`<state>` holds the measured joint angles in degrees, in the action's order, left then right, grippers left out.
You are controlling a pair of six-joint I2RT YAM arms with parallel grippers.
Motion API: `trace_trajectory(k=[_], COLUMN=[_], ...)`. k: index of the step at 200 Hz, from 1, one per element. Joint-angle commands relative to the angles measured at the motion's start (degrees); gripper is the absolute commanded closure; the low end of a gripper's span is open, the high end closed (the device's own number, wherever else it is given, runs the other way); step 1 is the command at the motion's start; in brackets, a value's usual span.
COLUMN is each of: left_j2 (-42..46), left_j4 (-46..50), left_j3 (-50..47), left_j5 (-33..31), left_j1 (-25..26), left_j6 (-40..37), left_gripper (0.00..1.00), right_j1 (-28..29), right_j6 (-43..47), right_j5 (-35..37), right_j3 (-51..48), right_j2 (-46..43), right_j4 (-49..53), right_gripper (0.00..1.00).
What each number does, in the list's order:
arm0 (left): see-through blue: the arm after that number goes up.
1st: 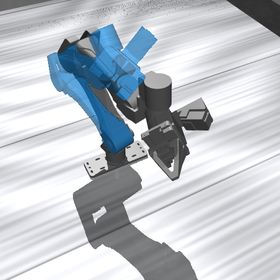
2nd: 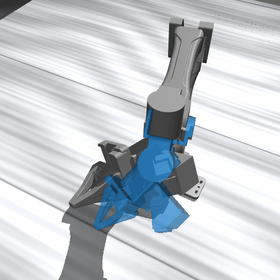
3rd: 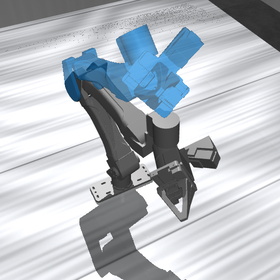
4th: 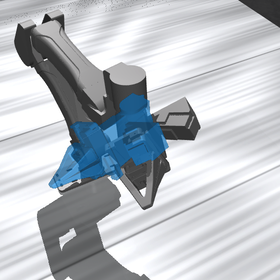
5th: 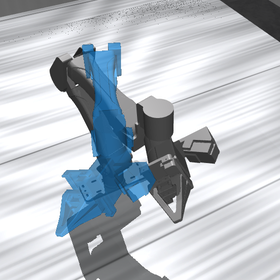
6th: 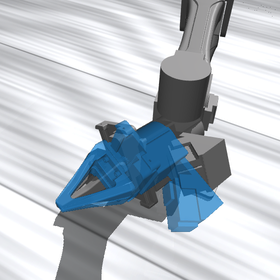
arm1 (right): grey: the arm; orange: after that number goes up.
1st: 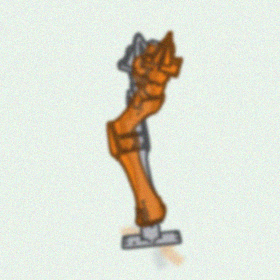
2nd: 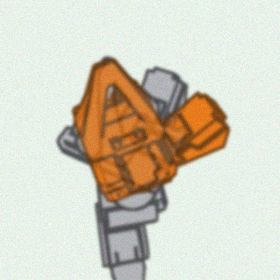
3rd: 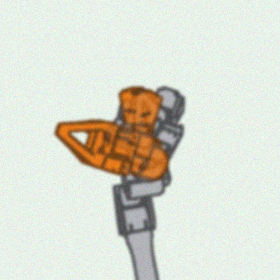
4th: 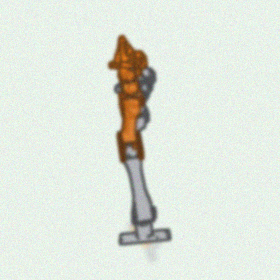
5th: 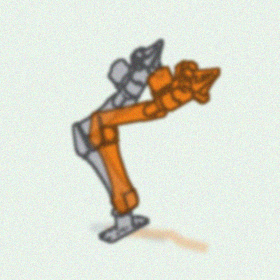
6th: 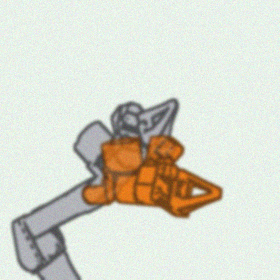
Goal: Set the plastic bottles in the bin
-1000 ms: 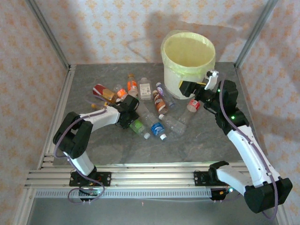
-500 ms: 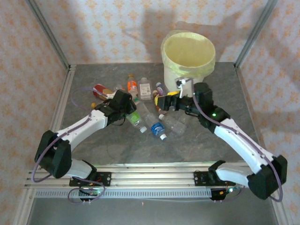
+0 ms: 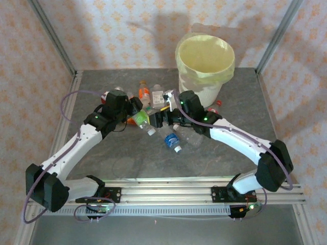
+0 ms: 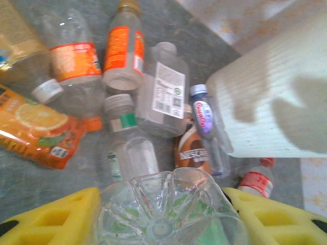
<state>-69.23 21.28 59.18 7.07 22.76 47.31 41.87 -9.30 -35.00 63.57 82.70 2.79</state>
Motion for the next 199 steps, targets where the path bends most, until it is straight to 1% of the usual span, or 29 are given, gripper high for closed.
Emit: trace_trajectory(k=[1,18,43,54,64,71,94,111,139,165,199], left_j2=[1.6,1.7,1.0,0.5,0.3,0.1,0.1,0.1,0.2,0.5,1.2], left_j4=[-4.7,-5.5,-5.6,-5.5,-5.7,-6.2,-7.2,-7.0,-6.4,-5.8,-3.0], left_j3=[0.5,0.5,0.5,0.6,0.5,0.4,0.2,0.3,-0.1,-0.1,1.4], left_j5=[4.4,5.0,5.1,5.1,5.2,5.5,6.0,6.0,5.6,5.2,4.8], left_j1=[-0.3,-0.3,-0.2,-0.2,-0.2,-0.2,-0.2,-0.2,-0.2,-0.2,-0.3], left_j6=[-2.6,-2.5,-2.0,-1.8,-1.4,-1.3,-1.0,-1.2,-1.3,-1.3,-1.7], left_gripper=[0.49,0.48,0.48,0.48,0.48,0.48,0.48,0.48,0.48,0.47,0.33], right_j1=[0.9,1.1,1.9,2.8,3.7,4.1,4.3,4.3,4.3,4.3,4.2], right_j6=[-3.2,-4.8,-5.3,-4.2,-2.9,-2.5,-4.7,-5.9,-6.0,-5.6,-3.7], right_j5=[-1.1,-3.1,-11.8,-13.1,-12.0,-9.6,-4.5,-2.5,-2.9,-2.2,2.7], right_j3=[3.2,3.8,4.8,5.3,5.4,5.6,5.9,6.2,6.6,6.7,6.5], right_j2=[3.0,4.5,6.2,6.9,7.3,7.6,8.7,8.8,8.7,8.2,6.8], right_j4=[-4.0,-5.5,-8.1,-8.0,-7.5,-6.9,-6.7,-6.9,-7.3,-6.6,-4.4], right_gripper=[0.01,0.01,0.01,0.01,0.01,0.01,0.00,0.11,0.28,0.36,0.44])
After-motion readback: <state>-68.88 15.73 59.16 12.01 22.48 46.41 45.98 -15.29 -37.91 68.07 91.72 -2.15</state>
